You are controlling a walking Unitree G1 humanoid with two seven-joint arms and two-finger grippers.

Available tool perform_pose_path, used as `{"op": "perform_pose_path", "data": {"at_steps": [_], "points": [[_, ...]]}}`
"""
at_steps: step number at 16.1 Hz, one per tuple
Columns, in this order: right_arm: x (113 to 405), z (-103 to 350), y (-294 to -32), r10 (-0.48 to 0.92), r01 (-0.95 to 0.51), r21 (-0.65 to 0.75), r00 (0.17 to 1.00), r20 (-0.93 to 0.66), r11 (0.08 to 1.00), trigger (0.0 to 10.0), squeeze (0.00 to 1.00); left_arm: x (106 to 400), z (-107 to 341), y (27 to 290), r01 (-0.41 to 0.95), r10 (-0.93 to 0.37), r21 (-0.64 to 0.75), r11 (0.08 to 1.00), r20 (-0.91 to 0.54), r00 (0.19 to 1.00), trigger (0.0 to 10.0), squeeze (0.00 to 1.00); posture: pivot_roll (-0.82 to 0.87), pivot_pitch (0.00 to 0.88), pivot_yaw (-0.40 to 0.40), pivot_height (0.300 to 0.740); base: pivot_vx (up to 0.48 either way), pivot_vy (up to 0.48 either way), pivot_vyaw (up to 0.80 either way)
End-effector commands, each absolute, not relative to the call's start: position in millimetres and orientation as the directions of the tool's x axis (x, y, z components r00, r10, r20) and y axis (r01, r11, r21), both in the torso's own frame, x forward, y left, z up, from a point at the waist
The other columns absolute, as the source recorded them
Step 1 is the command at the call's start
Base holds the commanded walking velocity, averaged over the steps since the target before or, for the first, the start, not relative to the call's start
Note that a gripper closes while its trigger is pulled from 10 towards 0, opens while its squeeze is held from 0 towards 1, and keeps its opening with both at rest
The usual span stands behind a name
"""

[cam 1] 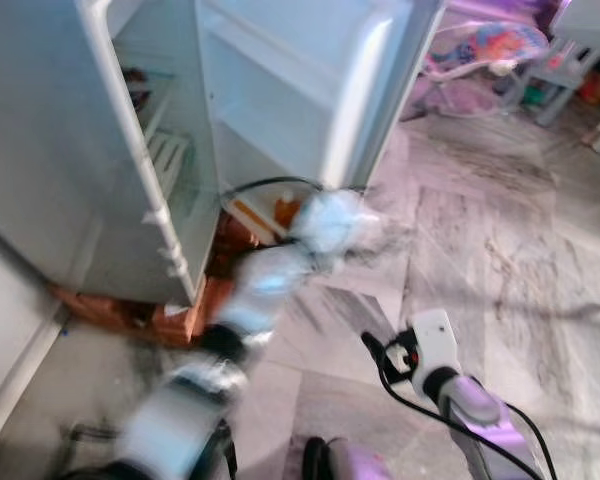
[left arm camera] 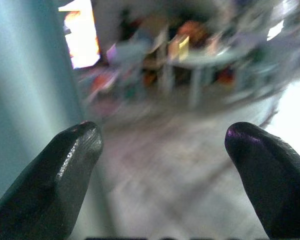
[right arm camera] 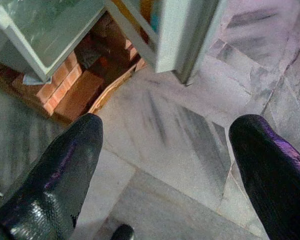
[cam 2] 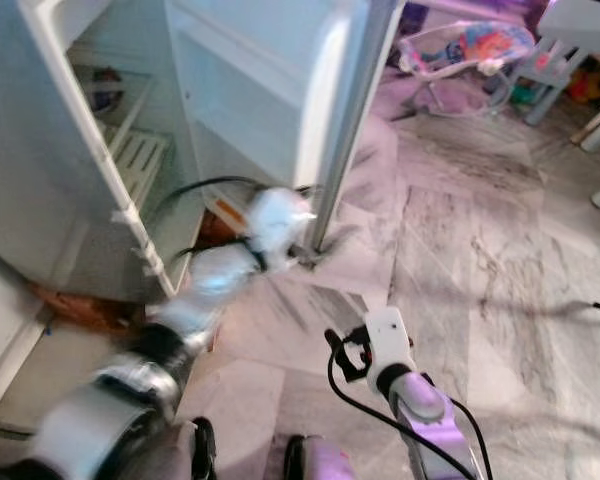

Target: Restocking fridge

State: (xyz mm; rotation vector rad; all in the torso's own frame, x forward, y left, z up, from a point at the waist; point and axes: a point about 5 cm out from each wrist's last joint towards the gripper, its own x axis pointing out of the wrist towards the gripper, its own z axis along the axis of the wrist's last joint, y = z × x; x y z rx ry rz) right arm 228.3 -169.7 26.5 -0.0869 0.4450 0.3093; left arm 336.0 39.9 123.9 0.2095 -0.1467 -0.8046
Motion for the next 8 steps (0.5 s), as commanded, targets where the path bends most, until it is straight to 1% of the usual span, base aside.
{"op": "perform_pose_path", "data": {"at_steps": [1, 2, 3, 4, 6, 8], "points": [[227.6, 23.8, -171.9, 0.264, -0.300, -0.014, 0.858, -0.441, 0.954, 10.0, 0.00, 334.9, 108.3, 59.5, 0.653, -0.667, 0.192, 0.733, 0.012, 0.745, 10.0, 0.00, 0.03, 0.114, -0.090, 0.740, 0.000, 0.000, 0.00], [228.7, 24.3, -170.6, 0.269, -0.305, -0.012, 0.858, -0.438, 0.952, 10.0, 0.00, 332.6, 96.5, 83.7, 0.593, -0.602, 0.184, 0.784, -0.010, 0.799, 10.0, 0.00, 0.04, 0.117, -0.092, 0.740, 0.000, 0.000, 0.00], [229.5, 24.8, -169.2, 0.279, -0.314, -0.009, 0.857, -0.433, 0.950, 10.0, 0.00, 328.2, 89.3, 101.9, 0.540, -0.545, 0.167, 0.825, -0.020, 0.838, 10.0, 0.00, 0.06, 0.123, -0.090, 0.740, 0.000, 0.000, 0.00], [232.2, 27.5, -164.6, 0.301, -0.339, -0.017, 0.856, -0.421, 0.941, 10.0, 0.00, 312.6, 81.0, 135.3, 0.430, -0.430, 0.155, 0.890, -0.036, 0.902, 10.0, 0.00, 0.08, 0.134, -0.086, 0.740, 0.000, -0.315, 0.00], [236.3, 30.7, -162.8, 0.296, -0.336, -0.027, 0.863, -0.410, 0.942, 10.0, 0.00, 293.8, 77.0, 149.8, 0.397, -0.394, 0.151, 0.905, -0.049, 0.918, 10.0, 0.00, 0.10, 0.146, -0.090, 0.740, 0.000, -0.338, 0.00], [244.7, 36.6, -158.8, 0.259, -0.292, -0.046, 0.901, -0.349, 0.955, 10.0, 0.00, 253.7, 55.9, 179.3, 0.315, -0.302, 0.131, 0.940, -0.112, 0.947, 10.0, 0.00, 0.10, 0.125, -0.104, 0.740, 0.000, -0.343, -0.50]]}}
